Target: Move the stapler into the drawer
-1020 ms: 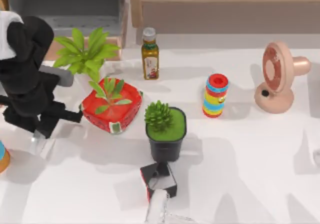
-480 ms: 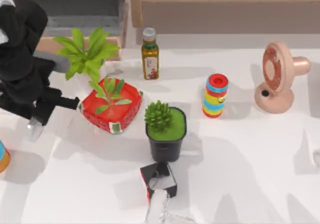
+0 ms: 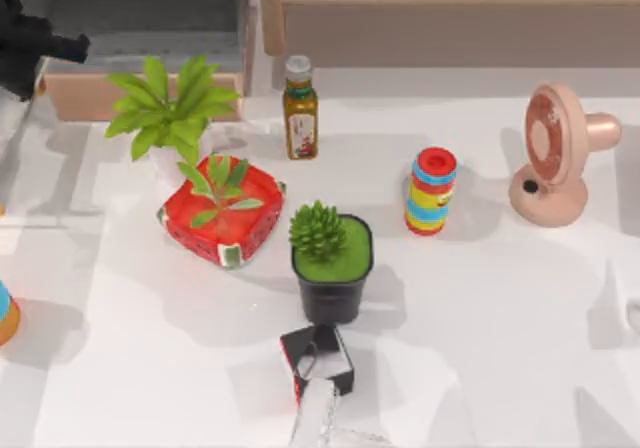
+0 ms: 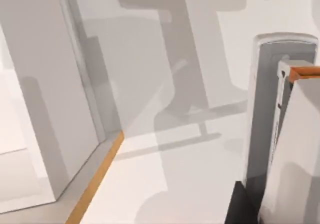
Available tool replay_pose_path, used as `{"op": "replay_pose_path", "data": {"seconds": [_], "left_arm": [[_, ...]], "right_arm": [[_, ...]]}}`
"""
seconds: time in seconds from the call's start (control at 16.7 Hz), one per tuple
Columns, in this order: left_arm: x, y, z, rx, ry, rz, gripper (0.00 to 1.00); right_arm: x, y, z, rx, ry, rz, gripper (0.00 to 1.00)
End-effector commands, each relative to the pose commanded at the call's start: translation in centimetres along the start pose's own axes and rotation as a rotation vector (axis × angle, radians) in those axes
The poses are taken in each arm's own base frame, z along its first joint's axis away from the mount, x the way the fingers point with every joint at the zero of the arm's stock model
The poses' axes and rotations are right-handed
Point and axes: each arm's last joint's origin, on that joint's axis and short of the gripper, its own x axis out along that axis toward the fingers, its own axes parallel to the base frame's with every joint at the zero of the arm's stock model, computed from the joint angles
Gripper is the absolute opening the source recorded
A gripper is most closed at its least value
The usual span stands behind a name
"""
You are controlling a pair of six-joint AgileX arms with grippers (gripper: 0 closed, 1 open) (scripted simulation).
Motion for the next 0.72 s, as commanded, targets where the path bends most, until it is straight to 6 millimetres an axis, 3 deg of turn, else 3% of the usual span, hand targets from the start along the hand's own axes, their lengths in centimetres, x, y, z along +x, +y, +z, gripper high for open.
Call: {"op": "replay_pose_path", "data": {"seconds": [0.18, 0.3, 0.48, 0.72], "left_arm": [[-1.3, 3.8, 1.9, -0.041, -0.023, 0.022, 0.0], [-0.9, 6.9, 2.7, -0.084, -0.017, 0.037, 0.0], [1.0, 12.1, 3.0, -0.161, 0.018, 0.054, 0.0], [5.3, 17.6, 2.1, -0.246, 0.088, 0.049, 0.0]], "right_arm": [[0.0, 0.0, 0.0, 0.0, 0.0, 0.0, 1.0], [0.0, 0.0, 0.0, 0.0, 0.0, 0.0, 1.0], [0.0, 0.0, 0.0, 0.0, 0.0, 0.0, 1.0], [0.0, 0.0, 0.0, 0.0, 0.0, 0.0, 1.0]]}}
